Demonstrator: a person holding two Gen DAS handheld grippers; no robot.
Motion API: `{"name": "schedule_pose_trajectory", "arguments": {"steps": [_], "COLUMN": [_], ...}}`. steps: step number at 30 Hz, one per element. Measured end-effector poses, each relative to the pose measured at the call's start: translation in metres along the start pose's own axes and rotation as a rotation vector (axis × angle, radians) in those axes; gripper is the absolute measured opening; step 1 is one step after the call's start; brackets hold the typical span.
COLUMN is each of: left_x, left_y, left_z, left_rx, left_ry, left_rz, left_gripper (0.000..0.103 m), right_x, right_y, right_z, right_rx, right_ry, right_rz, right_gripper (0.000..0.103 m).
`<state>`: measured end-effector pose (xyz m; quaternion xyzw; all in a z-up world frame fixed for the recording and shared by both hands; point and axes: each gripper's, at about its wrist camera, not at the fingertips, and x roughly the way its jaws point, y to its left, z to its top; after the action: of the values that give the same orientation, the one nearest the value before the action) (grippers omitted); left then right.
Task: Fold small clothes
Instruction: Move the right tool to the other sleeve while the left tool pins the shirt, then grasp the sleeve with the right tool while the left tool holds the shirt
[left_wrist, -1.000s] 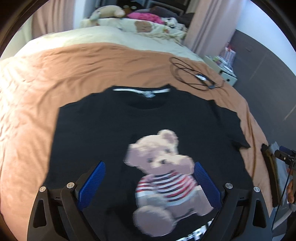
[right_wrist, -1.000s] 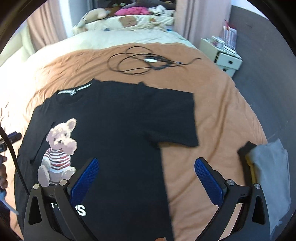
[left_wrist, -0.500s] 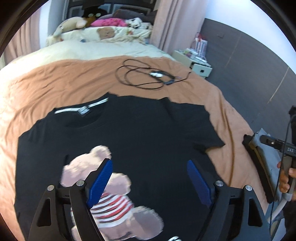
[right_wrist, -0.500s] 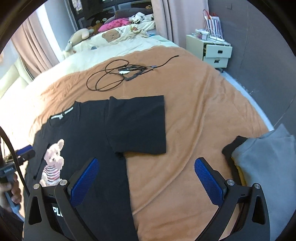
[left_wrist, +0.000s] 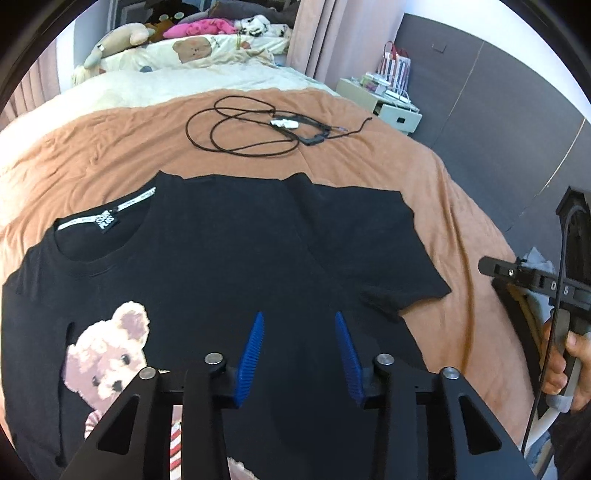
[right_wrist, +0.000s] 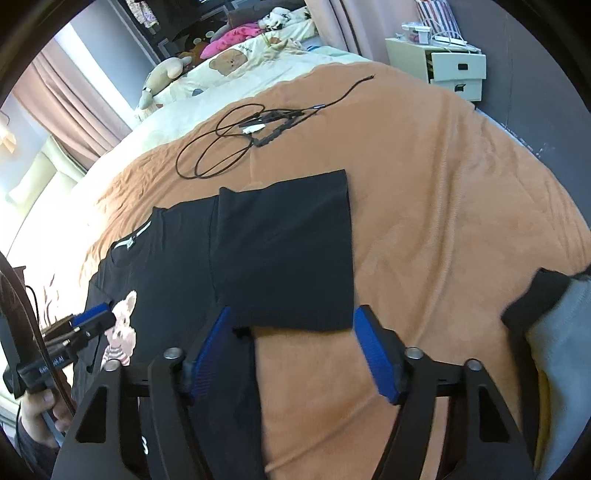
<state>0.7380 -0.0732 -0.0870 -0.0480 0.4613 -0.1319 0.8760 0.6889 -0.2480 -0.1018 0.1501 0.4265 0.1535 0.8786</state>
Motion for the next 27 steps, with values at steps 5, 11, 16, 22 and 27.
{"name": "schedule_pose_trajectory", "arguments": {"steps": [5, 11, 16, 22, 27], "left_x": [0.027, 0.057, 0.076, 0.093, 0.106], "left_y": [0.001, 0.003, 0.008, 0.005, -0.001], "left_z": [0.005, 0.010, 0.014, 0.019, 0.023], "left_rx": [-0.006, 0.031, 0.014, 0.029, 0.030], "left_ry": [0.016, 0.044, 0.050, 0.060, 0.073], "left_rz": [-0.006, -0.003, -0.028, -0.060, -0.090], "left_gripper": [0.029, 0.022, 0.016, 0.011, 0.006], "right_x": [0.029, 0.065, 0.084, 0.098, 0.114], "right_y": [-0.011, -0.020, -0.027, -0.029, -0.029], "right_z": [0.016, 0.027, 0.033, 0.038, 0.041], "right_rx": [0.002, 0.004, 0.012, -0.008, 0.019], "right_ry": [0.007, 0.029, 0.038, 0.046, 0.068], "right_rz": [-0.001, -0.001, -0.041, -0.040, 0.017], "right_gripper": [0.050, 0.044, 0.042, 0.041, 0.041]}}
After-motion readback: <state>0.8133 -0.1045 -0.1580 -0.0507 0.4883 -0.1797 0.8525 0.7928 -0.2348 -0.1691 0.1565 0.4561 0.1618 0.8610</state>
